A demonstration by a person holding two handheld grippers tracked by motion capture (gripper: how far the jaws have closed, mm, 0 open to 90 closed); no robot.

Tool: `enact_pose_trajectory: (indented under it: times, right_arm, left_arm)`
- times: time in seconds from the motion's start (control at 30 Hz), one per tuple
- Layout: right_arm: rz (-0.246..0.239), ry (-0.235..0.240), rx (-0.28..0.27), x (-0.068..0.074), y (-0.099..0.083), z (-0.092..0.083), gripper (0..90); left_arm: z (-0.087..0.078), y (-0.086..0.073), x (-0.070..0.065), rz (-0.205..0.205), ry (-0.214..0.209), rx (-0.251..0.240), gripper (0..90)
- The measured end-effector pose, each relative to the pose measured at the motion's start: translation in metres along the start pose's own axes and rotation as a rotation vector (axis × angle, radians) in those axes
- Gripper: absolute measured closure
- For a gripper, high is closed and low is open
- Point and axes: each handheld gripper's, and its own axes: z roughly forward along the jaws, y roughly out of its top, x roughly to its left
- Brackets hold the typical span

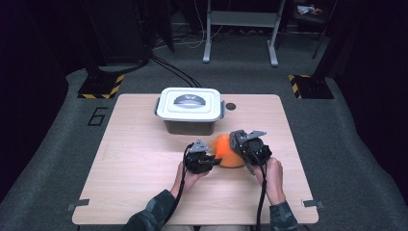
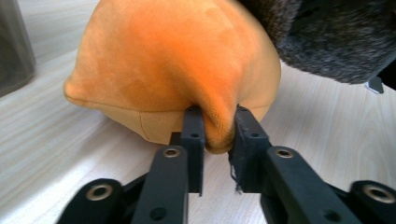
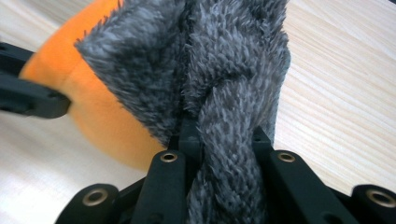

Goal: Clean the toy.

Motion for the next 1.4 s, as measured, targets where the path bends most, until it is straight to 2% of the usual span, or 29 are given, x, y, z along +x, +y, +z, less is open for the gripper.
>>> enact_pose_trajectory:
  times: [0.13,0.23,0.3,0.4,0.47,0.6,0.7,0.8,0.9,1.0,1.07,1.17,1.27,1.3,1.4]
  right_arm:
    - [0.018,0.008,0.004,-0.004,0.001,0.000,75.1]
    - [0.012,0.007,-0.004,-0.006,0.001,0.002,75.1]
    - [0.015,0.010,0.007,-0.006,0.002,0.002,75.1]
    - [0.023,0.014,0.002,-0.007,0.003,0.003,75.1]
    - [0.019,0.016,-0.002,-0.008,0.002,0.004,75.1]
    - [0.023,0.014,-0.004,-0.009,0.001,-0.001,75.0]
    - [0.015,0.004,-0.035,-0.005,0.002,-0.011,75.0]
    - [-0.018,0.011,-0.062,0.005,0.008,-0.023,75.0]
    - [-0.059,0.037,-0.073,0.017,0.015,-0.030,74.9]
    - [-0.096,0.045,-0.057,0.027,0.020,-0.025,75.0]
    - [-0.113,0.010,-0.038,0.031,0.020,-0.016,75.1]
    - [-0.112,0.019,-0.044,0.029,0.019,-0.011,75.2]
    - [-0.087,0.005,-0.042,0.028,0.018,-0.010,75.2]
    - [-0.103,0.003,-0.037,0.025,0.018,-0.011,75.2]
    - [-0.066,-0.018,-0.029,0.018,0.014,-0.009,75.2]
  left_arm:
    - [-0.004,-0.001,-0.003,0.041,0.039,-0.004,59.8]
    - [-0.006,0.002,-0.010,0.112,0.084,0.000,49.5]
    - [-0.004,0.005,-0.015,0.160,0.134,-0.009,45.8]
    - [0.002,0.007,-0.022,0.230,0.175,0.013,45.4]
    - [0.006,0.007,-0.023,0.247,0.182,0.018,53.2]
    - [0.006,0.007,-0.019,0.225,0.160,0.006,71.3]
    - [0.004,0.009,-0.017,0.199,0.148,-0.006,76.4]
    - [0.002,0.011,-0.018,0.175,0.130,-0.010,78.2]
    - [0.001,0.014,-0.020,0.170,0.110,-0.010,78.6]
    - [0.000,0.016,-0.022,0.162,0.101,-0.014,78.7]
    - [0.002,0.015,-0.021,0.148,0.102,-0.007,78.7]
    - [0.002,0.014,-0.017,0.121,0.088,-0.005,78.7]
    - [0.003,0.014,-0.017,0.125,0.092,-0.003,78.7]
    - [0.003,0.014,-0.016,0.122,0.089,-0.005,78.7]
    - [0.003,0.013,-0.013,0.104,0.080,-0.005,78.7]
